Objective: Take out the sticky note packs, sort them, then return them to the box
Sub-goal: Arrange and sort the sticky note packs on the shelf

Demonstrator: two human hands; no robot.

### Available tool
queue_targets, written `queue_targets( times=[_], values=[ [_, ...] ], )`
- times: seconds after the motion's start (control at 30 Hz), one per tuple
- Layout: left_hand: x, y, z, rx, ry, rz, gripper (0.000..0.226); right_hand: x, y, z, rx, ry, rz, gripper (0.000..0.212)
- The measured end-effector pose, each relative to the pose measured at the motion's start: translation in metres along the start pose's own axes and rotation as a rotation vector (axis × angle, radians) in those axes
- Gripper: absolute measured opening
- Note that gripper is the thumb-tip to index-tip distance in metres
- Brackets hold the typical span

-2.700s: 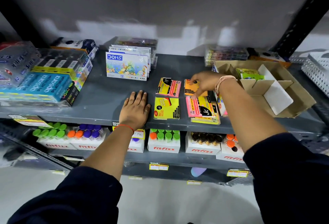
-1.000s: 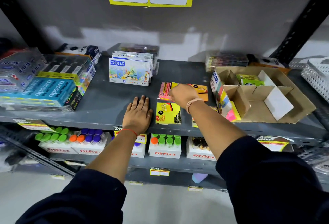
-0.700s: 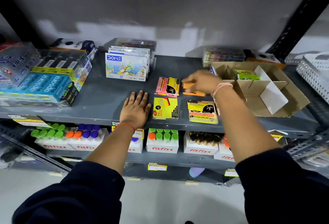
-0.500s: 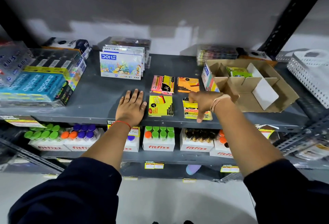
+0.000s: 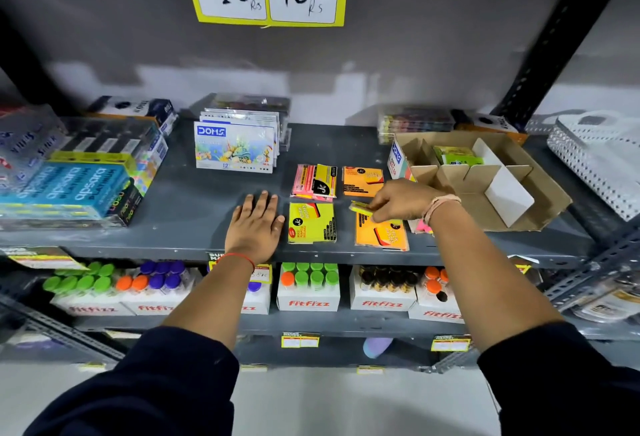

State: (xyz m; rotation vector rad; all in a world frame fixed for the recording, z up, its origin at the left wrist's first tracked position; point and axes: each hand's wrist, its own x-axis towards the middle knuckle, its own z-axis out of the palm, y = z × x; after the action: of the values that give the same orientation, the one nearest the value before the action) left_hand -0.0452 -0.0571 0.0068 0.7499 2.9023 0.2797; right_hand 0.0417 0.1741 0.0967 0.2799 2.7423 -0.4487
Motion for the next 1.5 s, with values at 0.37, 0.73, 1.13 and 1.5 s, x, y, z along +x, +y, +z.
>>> queue_targets(
  times=[0.37, 0.73, 1.13, 1.5],
  values=[
    [-0.001, 0.000, -0.001, -0.040, -0.001, -0.008, 0.052, -0.006, -0.053, 0.011, -0.268, 0.324, -0.275, 0.041],
    [0.000, -0.003, 0.000, -0.009, -0.004, 0.009, 0.051, 0.000, -0.075, 0.072, -0.386, 0.022, -0.266, 0.059],
    [-0.002, -0.003, 0.000, -0.024, -0.020, 0.022, 0.052, 0.000, -0.006, 0.024, -0.360, -0.123, 0.094, 0.081],
    [-0.003, -0.001, 0.000, -0.005, -0.003, 0.019, 0.052, -0.005, -0.008, 0.008, -0.117, 0.023, -0.013, 0.055]
  ],
)
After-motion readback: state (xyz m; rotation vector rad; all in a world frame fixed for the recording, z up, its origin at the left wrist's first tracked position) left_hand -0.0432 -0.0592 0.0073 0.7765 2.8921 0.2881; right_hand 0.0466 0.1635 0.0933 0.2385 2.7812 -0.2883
